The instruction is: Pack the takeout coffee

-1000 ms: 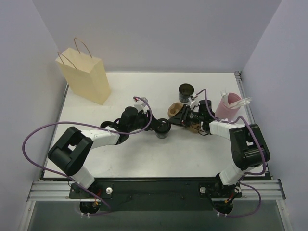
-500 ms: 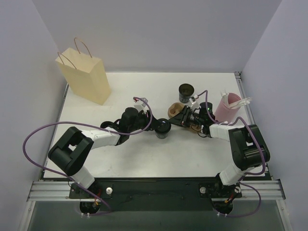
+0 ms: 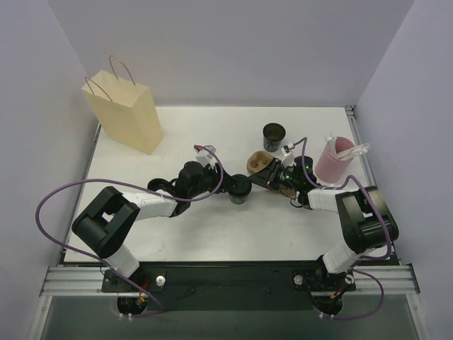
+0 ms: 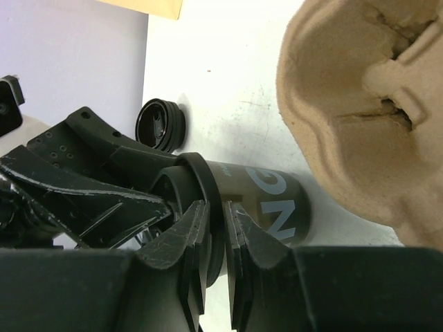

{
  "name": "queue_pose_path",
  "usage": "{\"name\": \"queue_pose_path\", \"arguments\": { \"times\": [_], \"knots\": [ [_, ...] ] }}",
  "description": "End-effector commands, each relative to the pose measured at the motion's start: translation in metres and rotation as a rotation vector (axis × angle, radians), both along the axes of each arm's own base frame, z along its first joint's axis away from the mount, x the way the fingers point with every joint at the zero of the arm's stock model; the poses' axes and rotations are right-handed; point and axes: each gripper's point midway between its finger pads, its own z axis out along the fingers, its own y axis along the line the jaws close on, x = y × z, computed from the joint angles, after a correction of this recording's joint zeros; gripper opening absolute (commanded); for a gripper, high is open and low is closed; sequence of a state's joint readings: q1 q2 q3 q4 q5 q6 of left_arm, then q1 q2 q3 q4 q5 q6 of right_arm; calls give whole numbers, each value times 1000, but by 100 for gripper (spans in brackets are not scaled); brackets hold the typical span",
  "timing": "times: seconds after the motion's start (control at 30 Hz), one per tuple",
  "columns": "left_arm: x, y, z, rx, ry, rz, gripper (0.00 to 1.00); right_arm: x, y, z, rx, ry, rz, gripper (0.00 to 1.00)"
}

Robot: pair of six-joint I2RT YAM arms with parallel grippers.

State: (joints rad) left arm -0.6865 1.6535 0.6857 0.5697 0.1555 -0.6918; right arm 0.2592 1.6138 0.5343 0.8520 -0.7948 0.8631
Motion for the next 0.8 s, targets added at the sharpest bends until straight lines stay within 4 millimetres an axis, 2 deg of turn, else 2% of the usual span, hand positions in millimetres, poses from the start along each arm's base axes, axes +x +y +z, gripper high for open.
{"name": "queue_pose_path", "arguments": {
  "times": [0.0,0.13,0.27,0.43,0.47,0.53,0.57,0.63,0.67,0.7,0.77],
  "knots": [
    [-117,107,-167,567,483,-24,50,-92,-34,-119,-301,386,10,13],
    [-119,108,-168,560,491,-12,50,-104,-33,-131,-301,409,5,13],
    [-119,108,-165,549,488,-7,50,-94,-19,-114,-204,357,18,13],
    [-114,104,-151,532,464,-7,50,-69,-4,-68,-138,267,68,16],
    [-113,103,-147,528,459,-9,50,-57,0,-54,-122,230,73,17],
    [-108,100,-137,519,448,-6,50,-49,2,-35,-111,200,79,21],
    [-106,98,-133,515,441,-8,50,-38,5,-19,-92,167,87,23],
    [-97,90,-120,496,412,-13,50,-30,5,-1,-77,149,92,28],
    [-98,92,-118,509,424,-16,50,-27,5,7,-73,134,95,30],
    [-97,89,-114,504,419,-24,50,-18,3,22,-76,113,86,34],
    [-89,82,-100,487,397,-28,51,-13,0,33,-102,84,95,36]
  ]
}}
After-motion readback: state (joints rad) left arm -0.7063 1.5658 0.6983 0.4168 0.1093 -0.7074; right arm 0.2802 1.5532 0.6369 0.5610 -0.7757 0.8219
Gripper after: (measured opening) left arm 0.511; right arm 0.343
